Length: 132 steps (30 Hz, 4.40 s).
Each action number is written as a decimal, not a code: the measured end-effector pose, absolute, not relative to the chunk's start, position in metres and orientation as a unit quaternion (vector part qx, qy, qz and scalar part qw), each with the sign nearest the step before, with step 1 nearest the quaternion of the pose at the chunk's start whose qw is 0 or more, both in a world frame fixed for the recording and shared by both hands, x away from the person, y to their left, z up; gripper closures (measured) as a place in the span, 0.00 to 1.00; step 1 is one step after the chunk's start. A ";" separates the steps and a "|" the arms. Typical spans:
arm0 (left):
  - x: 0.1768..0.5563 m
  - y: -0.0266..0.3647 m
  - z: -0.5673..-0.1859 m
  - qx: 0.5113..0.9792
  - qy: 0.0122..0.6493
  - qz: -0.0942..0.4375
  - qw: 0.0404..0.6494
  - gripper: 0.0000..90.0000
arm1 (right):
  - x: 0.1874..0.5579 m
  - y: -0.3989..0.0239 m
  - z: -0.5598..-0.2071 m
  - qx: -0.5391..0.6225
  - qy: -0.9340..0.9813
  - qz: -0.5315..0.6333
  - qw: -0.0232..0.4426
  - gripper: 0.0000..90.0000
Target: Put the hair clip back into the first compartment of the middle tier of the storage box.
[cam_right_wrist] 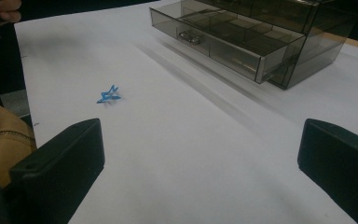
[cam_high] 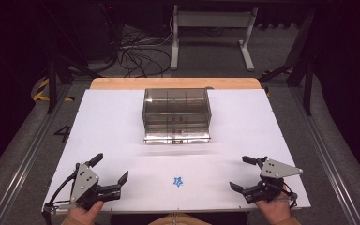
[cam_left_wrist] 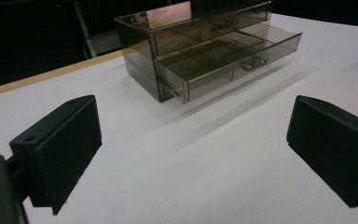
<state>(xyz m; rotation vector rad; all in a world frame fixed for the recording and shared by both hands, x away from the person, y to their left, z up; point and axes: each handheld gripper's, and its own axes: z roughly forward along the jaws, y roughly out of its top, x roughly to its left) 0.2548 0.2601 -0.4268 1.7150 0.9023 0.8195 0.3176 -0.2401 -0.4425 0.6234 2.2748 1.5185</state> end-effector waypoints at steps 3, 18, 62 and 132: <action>0.257 0.258 -0.425 0.709 0.375 0.327 0.500 0.05 | 0.318 -0.240 -0.442 0.220 0.799 0.534 0.168 0.01; 0.275 0.239 -0.412 0.738 0.360 0.259 0.509 0.04 | 0.319 -0.240 -0.444 0.221 0.802 0.529 0.164 0.02; 0.296 0.169 -0.397 0.762 0.309 0.176 0.541 0.03 | 0.320 -0.239 -0.445 0.216 0.807 0.527 0.156 0.03; 0.311 0.091 -0.463 0.880 0.305 0.138 0.338 0.51 | 0.321 -0.238 -0.446 0.209 0.813 0.523 0.145 0.04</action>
